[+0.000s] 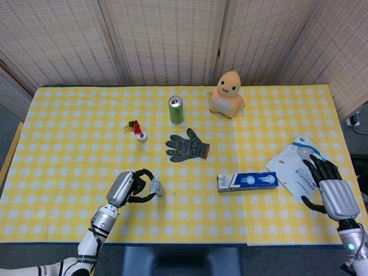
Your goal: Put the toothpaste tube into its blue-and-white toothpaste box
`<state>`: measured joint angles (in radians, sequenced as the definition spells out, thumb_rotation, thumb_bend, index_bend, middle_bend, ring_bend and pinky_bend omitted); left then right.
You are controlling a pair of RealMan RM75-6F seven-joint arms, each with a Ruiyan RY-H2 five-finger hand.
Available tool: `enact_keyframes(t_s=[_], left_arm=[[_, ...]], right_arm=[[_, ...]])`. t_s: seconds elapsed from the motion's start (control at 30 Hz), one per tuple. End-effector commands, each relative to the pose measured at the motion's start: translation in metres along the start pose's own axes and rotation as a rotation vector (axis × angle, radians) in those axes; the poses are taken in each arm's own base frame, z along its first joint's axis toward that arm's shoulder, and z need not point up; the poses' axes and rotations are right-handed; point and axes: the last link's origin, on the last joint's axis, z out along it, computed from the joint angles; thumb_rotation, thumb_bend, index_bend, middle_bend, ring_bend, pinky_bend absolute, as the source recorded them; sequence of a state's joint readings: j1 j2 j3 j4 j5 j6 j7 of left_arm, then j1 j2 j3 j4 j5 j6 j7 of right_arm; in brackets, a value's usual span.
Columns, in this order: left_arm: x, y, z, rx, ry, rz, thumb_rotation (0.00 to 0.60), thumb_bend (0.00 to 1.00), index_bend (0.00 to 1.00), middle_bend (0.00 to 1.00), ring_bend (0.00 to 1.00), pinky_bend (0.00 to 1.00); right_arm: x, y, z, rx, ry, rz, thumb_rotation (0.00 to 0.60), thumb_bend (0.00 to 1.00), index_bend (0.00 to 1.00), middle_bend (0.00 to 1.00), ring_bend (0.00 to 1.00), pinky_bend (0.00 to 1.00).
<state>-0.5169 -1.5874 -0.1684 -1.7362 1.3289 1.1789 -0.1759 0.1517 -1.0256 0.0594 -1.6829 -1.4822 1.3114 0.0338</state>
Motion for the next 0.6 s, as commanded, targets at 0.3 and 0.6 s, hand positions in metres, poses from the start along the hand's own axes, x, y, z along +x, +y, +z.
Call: enact_keyframes(t_s=[0.3,0.6], left_arm=[[0.023,0.029,-0.022,-0.085,0.043,-0.163,0.600,0.49,0.98,1.00,1.00,1.00],[0.036,0.037,-0.029,-0.098,0.066,-0.173,0.600,0.49,0.98,1.00,1.00,1.00]], right_arm=[[-0.016,-0.019,0.050,0.044,-0.106,-0.003,0.600,0.30,0.00,0.08,0.15,0.10],[-0.049,-0.039,0.081,0.059,-0.230,0.020,0.600,0.30,0.07,0.15,0.21,0.15]])
